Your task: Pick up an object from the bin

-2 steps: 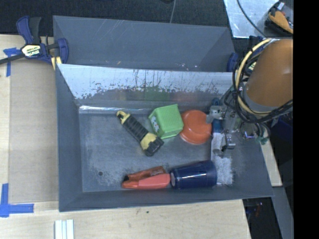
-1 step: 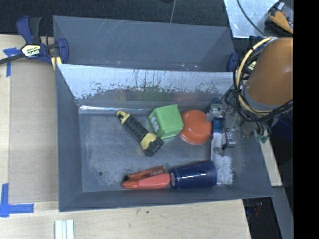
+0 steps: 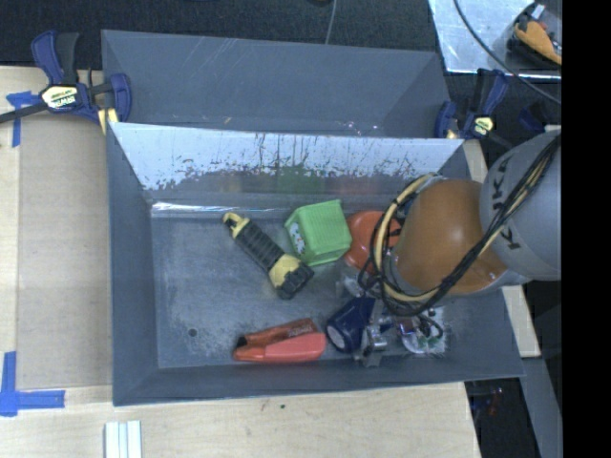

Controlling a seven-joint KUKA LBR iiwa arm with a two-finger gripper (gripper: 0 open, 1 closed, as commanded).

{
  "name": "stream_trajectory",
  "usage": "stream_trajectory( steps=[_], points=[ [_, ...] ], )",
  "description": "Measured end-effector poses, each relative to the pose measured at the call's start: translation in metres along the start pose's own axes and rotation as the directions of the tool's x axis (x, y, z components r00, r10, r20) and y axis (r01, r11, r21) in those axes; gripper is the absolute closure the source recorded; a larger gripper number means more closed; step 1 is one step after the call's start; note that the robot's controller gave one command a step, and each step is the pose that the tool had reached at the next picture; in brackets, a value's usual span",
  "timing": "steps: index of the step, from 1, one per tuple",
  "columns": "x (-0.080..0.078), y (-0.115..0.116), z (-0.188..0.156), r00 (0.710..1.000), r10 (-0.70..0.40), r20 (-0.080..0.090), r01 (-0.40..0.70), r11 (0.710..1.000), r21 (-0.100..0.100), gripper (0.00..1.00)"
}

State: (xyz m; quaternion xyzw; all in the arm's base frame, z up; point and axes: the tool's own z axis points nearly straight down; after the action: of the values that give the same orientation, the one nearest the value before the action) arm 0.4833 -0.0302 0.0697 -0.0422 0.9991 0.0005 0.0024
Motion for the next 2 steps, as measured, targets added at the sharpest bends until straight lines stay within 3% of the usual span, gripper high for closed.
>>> stream_trajectory(
  steps=[1,2],
  points=[
    [-0.011,0.041,-0.08,0.989,-0.148,0.012,0.148,0.989,0.007,0.0],
    [-0.002,-0.016,-0.029,0.977,0.214,-0.01,-0.214,0.977,0.006,0.0]
  ],
)
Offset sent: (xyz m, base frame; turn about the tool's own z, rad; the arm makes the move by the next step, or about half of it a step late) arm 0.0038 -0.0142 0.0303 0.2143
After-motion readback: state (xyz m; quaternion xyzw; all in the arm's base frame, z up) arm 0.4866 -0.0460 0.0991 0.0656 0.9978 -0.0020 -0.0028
